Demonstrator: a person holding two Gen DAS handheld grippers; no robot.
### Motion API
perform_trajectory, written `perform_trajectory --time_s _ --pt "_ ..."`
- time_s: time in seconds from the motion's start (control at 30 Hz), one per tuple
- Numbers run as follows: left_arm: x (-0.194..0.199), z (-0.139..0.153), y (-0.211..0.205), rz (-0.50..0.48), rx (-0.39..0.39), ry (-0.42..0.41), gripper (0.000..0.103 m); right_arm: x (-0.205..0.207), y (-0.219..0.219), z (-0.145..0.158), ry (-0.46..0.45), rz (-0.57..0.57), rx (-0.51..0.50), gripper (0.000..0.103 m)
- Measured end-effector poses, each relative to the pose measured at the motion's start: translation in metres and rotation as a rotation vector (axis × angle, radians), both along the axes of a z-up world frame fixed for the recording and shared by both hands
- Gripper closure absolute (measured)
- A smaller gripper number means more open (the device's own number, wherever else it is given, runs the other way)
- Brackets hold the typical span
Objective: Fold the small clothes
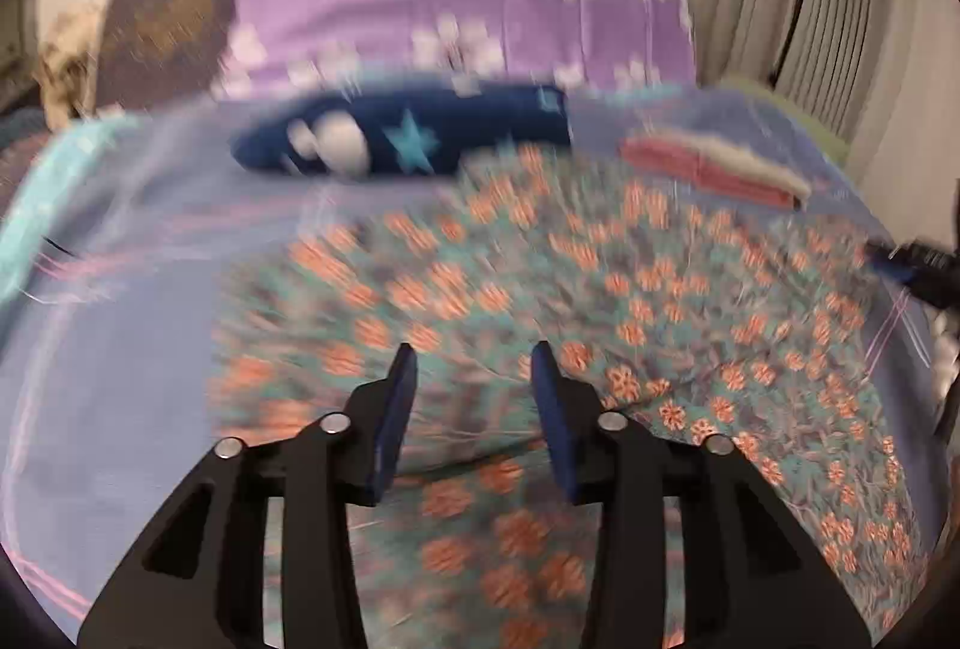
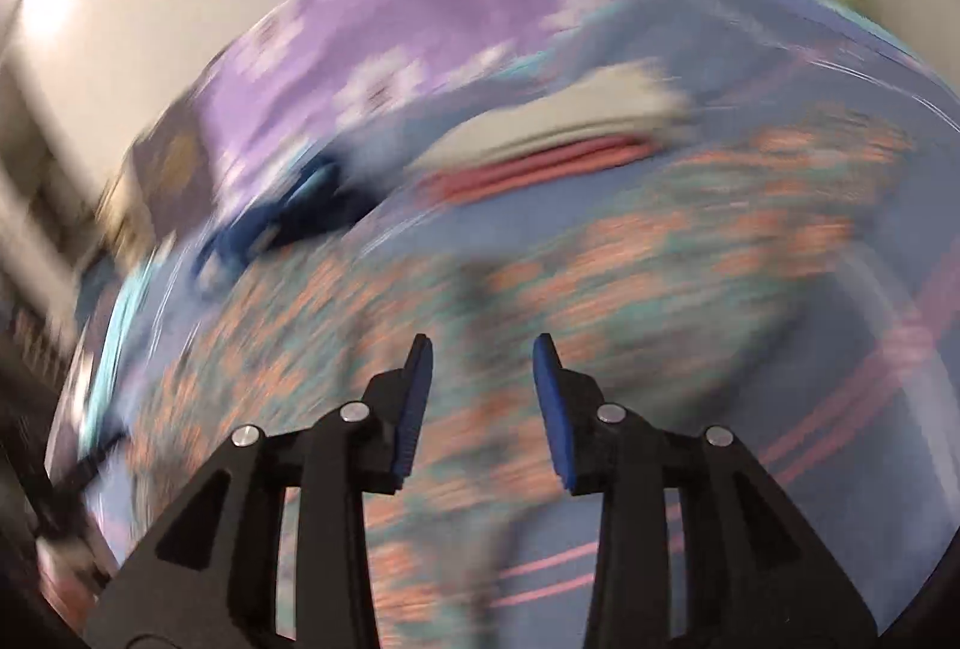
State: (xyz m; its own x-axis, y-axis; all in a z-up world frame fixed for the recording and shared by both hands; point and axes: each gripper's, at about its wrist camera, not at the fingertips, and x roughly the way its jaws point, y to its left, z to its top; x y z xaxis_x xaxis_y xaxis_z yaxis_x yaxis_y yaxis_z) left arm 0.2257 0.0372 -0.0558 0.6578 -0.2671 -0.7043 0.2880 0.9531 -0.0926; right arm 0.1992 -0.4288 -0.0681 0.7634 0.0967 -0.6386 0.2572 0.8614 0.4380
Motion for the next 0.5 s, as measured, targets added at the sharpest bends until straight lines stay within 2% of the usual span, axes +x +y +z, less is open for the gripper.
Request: perform_trajectory --time_s 0.07,0.1,0.23,0.33,0.43,0.47,0.5 --pt "0.015 -0.034 -0.015 0.011 0.077 0.093 0.058 -0.010 -0.049 -0.005 0.011 -0.134 0.061 0.066" --pt "0.014 -0.042 -0.019 0.016 0.096 0.082 0.057 -0.018 -0.085 -0.010 0.017 -0.231 0.119 0.066" --pt "0.012 -0.043 -0.024 0.018 0.127 0.066 0.056 -0.028 -0.165 -0.030 0.045 -0.418 0.222 0.065" --pt "0.013 -0.043 -0.022 0.018 0.108 0.069 0.056 -0.021 -0.198 -0.051 0.031 -0.453 0.350 0.059" --pt "0.014 -0.043 -0.022 0.019 0.106 0.067 0.055 -0.008 -0.203 -0.058 -0.028 -0.461 0.402 0.055" --pt "0.014 -0.043 -0.023 0.020 0.112 0.065 0.055 -0.005 -0.207 -0.060 -0.034 -0.465 0.414 0.055" --pt "0.012 -0.042 -0.022 0.021 0.117 0.063 0.055 -0.001 -0.208 -0.061 -0.037 -0.471 0.420 0.066"
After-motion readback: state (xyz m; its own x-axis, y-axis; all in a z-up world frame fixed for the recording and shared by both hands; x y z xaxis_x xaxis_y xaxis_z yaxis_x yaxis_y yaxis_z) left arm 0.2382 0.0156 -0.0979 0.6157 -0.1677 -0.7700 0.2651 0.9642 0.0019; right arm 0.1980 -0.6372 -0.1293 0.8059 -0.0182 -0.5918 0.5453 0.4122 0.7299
